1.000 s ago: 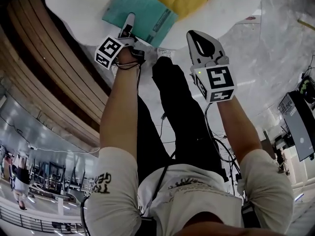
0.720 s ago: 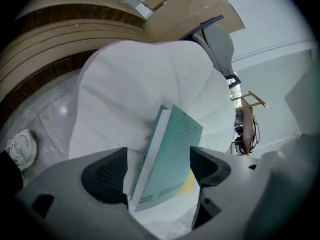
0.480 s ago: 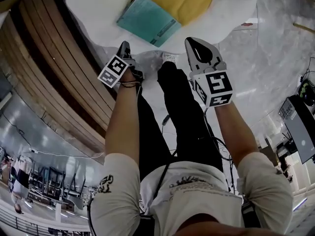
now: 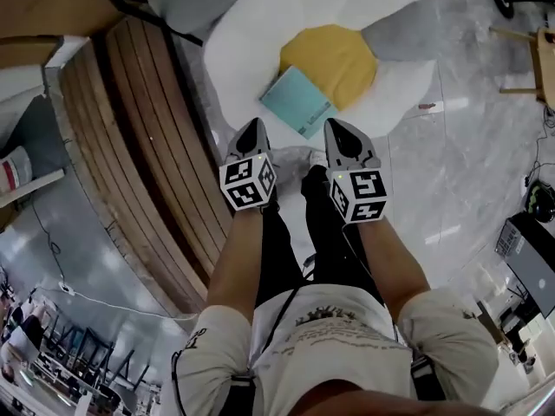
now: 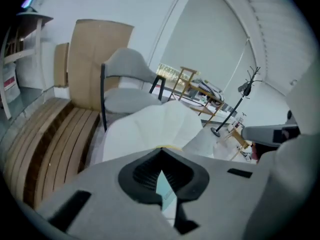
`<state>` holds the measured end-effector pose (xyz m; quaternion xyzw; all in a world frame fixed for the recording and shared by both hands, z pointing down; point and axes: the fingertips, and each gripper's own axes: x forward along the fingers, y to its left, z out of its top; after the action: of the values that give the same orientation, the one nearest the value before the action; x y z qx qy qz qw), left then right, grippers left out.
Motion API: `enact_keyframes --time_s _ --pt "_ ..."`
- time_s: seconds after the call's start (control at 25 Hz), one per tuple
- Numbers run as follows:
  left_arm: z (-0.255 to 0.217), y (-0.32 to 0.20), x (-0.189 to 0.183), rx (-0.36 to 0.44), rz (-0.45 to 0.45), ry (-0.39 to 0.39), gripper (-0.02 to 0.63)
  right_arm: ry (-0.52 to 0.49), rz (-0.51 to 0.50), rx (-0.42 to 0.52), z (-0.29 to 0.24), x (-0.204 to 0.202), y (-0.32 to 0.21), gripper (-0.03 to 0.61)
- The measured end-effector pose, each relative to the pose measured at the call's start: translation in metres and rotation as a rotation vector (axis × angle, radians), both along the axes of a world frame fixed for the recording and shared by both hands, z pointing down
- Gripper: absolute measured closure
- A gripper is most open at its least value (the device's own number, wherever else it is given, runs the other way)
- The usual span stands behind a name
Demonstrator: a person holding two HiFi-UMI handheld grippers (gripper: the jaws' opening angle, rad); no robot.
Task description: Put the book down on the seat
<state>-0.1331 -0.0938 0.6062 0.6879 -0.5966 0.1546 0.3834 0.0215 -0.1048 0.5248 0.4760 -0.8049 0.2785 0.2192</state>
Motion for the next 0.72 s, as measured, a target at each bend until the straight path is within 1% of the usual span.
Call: enact_keyframes --time_s 0.08,0.16,0.28,0.36,0.44,0.52,0.64,0.72 --pt "-0.053 0.006 -0.005 0.023 0.032 -0.014 0.594 -0.011 0.019 0.026 -0.036 -0.016 -0.001 0.552" --pt "-0.104 -0.002 -0.010 0.067 0.056 -0.032 0.594 -0.039 0.030 0.076 -0.077 -0.030 -0.015 0.552" --pt "-0.182 -0.042 -0.021 0.191 0.072 -0.075 0.594 -0.079 0.047 0.210 -0.150 -0.046 -0.059 0.552" --pt "-0.237 -0.061 -0.032 0.266 0.061 -0.120 0.594 -0.094 0.058 0.272 -0.199 -0.052 -0.075 0.552" --pt "-0.290 -0.071 -0.043 0.331 0.039 -0.150 0.594 -0.114 0.067 0.322 -0.247 -0.057 -0.076 0.552" --pt "-0.338 -0.077 -0.048 0.382 0.036 -0.159 0.594 -0.141 0.087 0.375 -0.292 -0.059 -0.070 0.552" --pt "-0.405 -0.085 -0.039 0.449 0.089 -0.149 0.594 -0.182 0.130 0.463 -0.355 -0.056 -0.066 0.552" --pt "-0.446 -0.084 -0.030 0.499 0.134 -0.147 0.594 -0.193 0.144 0.525 -0.391 -0.054 -0.063 0.552"
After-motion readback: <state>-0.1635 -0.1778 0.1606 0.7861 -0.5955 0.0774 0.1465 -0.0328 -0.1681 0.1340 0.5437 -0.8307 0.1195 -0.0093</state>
